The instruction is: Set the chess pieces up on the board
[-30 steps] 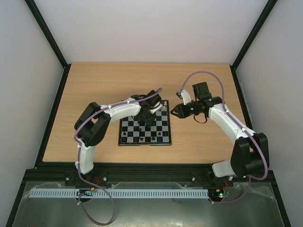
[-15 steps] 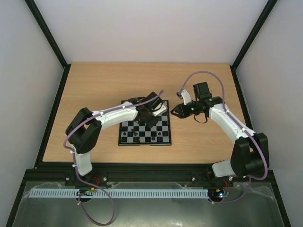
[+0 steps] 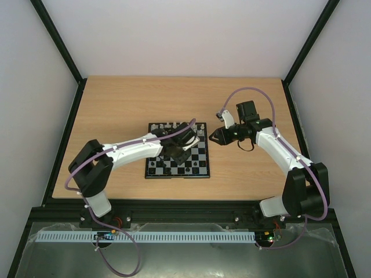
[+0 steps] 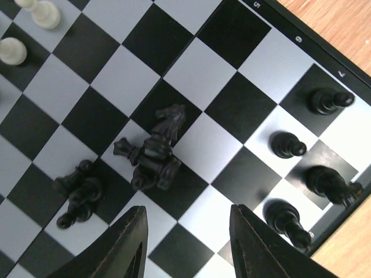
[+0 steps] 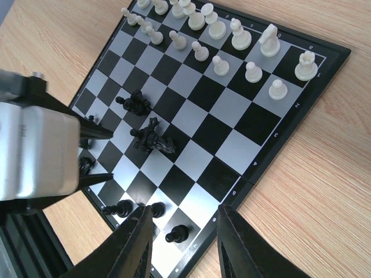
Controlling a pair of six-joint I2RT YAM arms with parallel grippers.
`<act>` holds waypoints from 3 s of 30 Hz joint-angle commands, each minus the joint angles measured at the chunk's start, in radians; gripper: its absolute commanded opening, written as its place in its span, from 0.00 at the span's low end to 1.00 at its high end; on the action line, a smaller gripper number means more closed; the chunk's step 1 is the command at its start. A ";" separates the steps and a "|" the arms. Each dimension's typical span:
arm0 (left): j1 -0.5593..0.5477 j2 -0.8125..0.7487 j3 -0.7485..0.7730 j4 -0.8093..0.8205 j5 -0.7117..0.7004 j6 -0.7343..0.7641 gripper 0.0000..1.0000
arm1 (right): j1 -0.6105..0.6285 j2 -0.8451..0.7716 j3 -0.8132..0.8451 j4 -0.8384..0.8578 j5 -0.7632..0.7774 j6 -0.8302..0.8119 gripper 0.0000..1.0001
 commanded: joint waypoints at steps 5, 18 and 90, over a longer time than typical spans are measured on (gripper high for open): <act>0.015 0.152 0.131 0.047 -0.015 0.085 0.40 | -0.008 -0.023 -0.016 0.001 -0.014 -0.016 0.33; 0.072 0.261 0.210 -0.049 0.063 0.145 0.38 | -0.017 -0.019 -0.014 -0.006 -0.025 -0.024 0.33; 0.069 0.160 -0.409 1.353 0.329 -0.036 0.11 | -0.021 0.088 -0.027 0.015 -0.014 -0.004 0.33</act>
